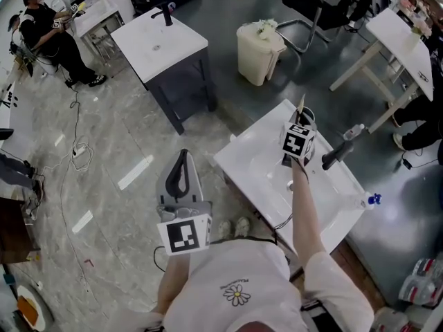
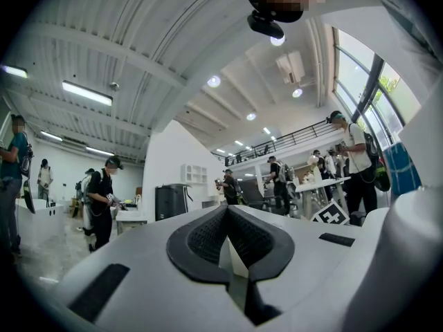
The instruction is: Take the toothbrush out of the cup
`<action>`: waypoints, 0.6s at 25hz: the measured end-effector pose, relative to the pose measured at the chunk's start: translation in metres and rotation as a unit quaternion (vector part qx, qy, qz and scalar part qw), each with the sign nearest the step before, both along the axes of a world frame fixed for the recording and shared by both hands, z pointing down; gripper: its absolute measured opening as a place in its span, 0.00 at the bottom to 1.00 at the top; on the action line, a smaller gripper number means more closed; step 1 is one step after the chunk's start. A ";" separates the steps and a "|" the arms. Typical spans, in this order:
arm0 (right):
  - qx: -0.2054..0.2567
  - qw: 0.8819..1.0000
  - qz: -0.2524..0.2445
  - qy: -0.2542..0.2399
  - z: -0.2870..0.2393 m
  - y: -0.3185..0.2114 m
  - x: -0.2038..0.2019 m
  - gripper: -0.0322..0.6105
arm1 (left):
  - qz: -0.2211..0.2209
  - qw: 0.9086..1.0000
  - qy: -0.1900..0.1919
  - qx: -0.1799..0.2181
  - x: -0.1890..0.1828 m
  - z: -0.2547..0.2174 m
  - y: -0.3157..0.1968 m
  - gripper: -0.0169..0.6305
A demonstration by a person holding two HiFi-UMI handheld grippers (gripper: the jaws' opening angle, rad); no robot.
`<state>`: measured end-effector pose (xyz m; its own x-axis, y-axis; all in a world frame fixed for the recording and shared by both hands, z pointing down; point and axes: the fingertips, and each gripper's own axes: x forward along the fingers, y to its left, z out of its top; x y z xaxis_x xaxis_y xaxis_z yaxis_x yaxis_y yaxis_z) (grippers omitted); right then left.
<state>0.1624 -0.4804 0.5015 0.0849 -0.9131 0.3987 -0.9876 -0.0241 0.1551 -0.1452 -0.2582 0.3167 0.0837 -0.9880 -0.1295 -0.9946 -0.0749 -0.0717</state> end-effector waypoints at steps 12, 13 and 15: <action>0.058 0.998 -0.010 -0.003 -0.076 0.017 -0.005 0.10 | 0.016 1.000 0.004 0.014 0.002 -0.008 -0.002 0.05; 0.067 0.998 -0.010 -0.005 -0.086 0.019 -0.005 0.10 | 0.018 1.000 -0.001 0.016 0.002 -0.008 -0.001 0.05; 0.090 0.996 -0.010 -0.010 -0.106 0.023 -0.005 0.10 | 0.019 1.000 -0.007 0.019 0.002 -0.008 -0.001 0.05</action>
<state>0.1576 -0.4575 0.3954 0.0602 -0.9714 0.2296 -0.9910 -0.0305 0.1307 -0.1434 -0.2590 0.3087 0.1240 -0.9786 -0.1645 -0.9899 -0.1105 -0.0888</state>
